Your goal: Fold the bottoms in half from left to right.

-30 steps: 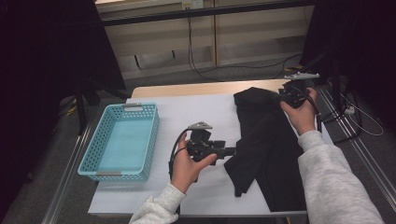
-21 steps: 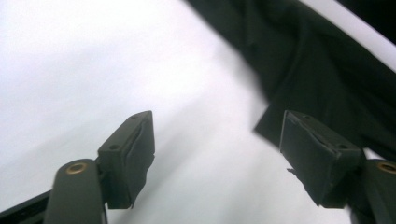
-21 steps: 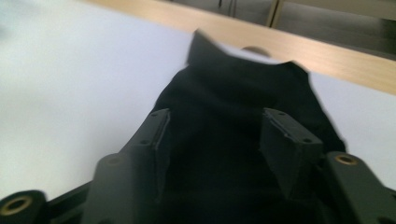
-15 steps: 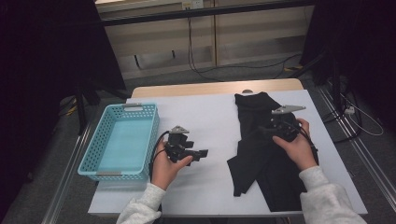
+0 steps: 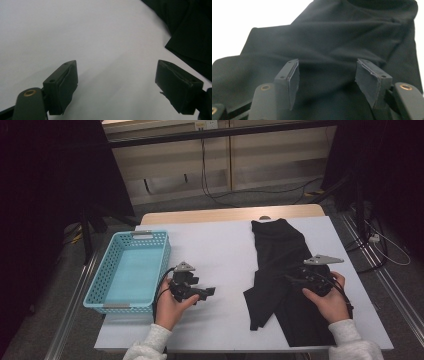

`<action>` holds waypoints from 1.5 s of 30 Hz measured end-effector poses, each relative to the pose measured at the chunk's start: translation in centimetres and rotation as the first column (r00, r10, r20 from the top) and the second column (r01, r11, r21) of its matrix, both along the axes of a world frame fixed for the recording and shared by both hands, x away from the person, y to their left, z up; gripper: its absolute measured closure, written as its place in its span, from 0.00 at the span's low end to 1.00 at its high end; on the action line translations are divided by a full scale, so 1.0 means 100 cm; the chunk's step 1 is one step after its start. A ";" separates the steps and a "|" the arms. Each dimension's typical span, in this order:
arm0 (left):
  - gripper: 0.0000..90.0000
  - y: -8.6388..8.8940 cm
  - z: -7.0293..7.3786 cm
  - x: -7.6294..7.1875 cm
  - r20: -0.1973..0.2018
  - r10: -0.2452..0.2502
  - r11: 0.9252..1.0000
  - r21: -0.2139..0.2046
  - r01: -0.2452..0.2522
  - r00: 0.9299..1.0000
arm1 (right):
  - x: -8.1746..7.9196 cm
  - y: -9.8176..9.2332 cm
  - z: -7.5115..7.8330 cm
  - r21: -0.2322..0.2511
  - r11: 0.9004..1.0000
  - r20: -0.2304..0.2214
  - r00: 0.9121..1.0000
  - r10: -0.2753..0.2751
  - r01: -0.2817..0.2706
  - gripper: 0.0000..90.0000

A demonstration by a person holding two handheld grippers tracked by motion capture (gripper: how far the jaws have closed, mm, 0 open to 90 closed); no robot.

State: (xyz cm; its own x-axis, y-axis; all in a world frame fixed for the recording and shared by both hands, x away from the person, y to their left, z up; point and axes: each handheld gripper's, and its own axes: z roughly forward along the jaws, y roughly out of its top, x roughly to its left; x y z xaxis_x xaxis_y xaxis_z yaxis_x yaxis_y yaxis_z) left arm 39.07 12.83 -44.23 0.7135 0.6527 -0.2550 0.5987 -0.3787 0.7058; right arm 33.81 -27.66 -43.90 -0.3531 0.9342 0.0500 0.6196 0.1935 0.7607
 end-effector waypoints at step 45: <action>0.21 0.011 -0.002 0.004 -0.009 0.058 0.998 0.014 -0.058 0.998 | 0.003 0.030 -0.009 -0.043 0.972 -0.049 0.972 0.230 -0.232 1.00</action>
